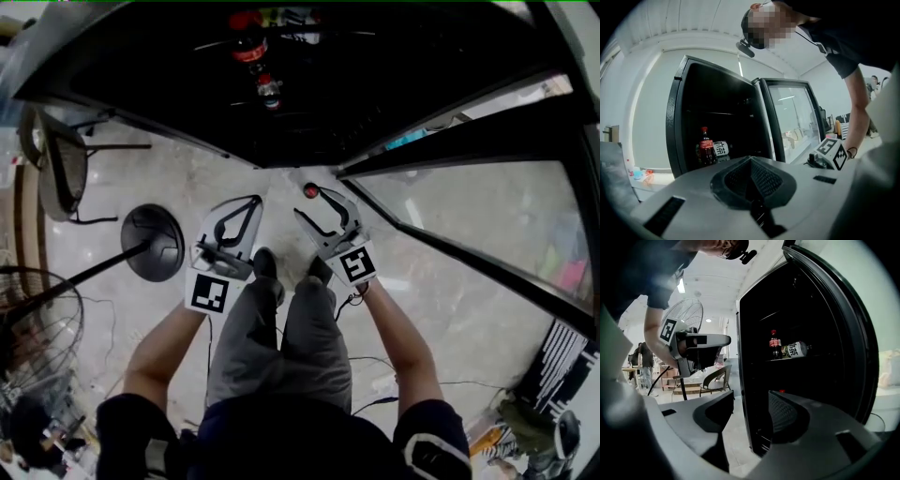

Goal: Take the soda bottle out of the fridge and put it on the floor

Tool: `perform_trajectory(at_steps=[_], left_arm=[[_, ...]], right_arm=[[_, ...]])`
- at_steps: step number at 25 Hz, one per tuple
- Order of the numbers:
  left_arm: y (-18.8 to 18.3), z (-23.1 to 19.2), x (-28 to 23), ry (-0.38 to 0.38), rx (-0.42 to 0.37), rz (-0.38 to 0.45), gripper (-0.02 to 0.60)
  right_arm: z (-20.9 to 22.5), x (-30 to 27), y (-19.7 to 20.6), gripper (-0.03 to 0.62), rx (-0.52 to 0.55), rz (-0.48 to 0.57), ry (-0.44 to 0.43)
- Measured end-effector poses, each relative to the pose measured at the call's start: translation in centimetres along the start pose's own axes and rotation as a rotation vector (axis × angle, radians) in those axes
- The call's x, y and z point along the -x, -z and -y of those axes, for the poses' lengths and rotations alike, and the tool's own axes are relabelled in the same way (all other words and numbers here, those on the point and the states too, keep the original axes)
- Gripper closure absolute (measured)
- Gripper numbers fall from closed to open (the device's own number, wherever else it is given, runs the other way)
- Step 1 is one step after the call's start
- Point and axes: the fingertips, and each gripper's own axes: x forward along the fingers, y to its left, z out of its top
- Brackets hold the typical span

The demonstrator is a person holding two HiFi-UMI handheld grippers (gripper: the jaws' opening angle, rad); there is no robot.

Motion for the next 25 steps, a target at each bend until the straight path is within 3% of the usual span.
perform_trajectory(at_steps=[7,13,25], left_arm=[[-7.0,-0.3,1.0,-0.034,0.012,0.016,0.558],[-13.0,-0.6,2.1,-0.063,0.009,0.044,0.558],[-23.1,-1.6,3.8,-0.105,0.046,0.047,0.558]], right_arm=[[-0.7,2.0,-8.4,0.421,-0.003,0.018,0.026],[-2.1,4.2,-16.1,0.448,0.045,0.034,0.03],[-2.2,7.0,-28.4,0.436,-0.027,0.032,0.091]])
